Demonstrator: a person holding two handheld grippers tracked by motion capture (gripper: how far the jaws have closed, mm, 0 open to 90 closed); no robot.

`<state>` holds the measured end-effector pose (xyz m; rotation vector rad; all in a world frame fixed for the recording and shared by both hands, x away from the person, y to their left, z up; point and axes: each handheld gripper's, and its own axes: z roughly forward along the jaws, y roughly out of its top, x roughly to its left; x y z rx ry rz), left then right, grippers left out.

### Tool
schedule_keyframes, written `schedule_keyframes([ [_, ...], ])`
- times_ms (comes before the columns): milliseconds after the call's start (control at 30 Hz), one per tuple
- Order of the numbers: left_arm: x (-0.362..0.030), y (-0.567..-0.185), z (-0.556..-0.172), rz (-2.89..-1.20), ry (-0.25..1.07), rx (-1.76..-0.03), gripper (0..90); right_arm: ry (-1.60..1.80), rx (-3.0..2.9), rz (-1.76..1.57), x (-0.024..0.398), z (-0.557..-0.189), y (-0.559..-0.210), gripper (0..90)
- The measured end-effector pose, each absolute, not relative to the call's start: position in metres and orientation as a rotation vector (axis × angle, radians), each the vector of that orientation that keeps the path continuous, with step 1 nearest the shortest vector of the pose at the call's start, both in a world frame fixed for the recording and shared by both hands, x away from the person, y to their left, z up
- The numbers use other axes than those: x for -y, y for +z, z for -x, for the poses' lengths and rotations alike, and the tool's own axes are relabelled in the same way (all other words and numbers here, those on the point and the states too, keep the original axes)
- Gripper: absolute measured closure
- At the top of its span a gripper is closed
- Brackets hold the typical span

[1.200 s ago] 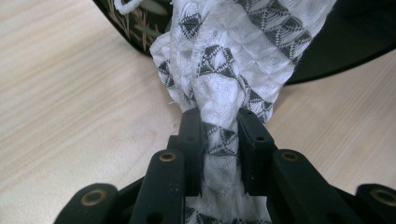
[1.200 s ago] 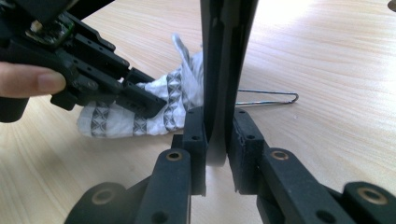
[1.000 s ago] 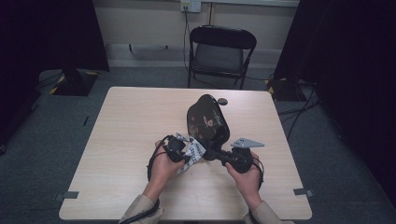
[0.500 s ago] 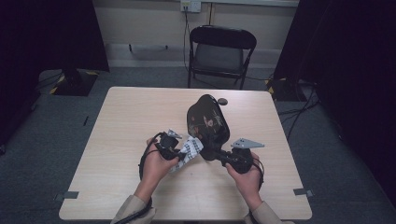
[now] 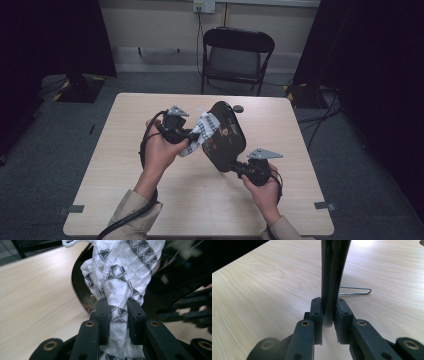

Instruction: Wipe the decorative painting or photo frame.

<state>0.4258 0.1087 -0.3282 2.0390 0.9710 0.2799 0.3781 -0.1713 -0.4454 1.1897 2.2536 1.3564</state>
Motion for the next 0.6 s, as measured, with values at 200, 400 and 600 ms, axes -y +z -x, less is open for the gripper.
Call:
schedule_keyframes([
  [200, -0.095, -0.301, -0.429, -2.015, 0.315, -0.924, 73.7, 1.358, -2.252, -1.192, 0.171, -0.378, -0.445, 78.8],
  [400, -0.076, -0.294, -0.432, -2.034, 0.316, -0.891, 73.4, 1.361, -2.255, -1.193, 0.172, -0.379, -0.445, 78.8],
  [600, -0.069, -0.304, -0.437, -2.037, 0.307, -0.902, 73.4, 1.358, -2.255, -1.194, 0.170, -0.379, -0.445, 78.8],
])
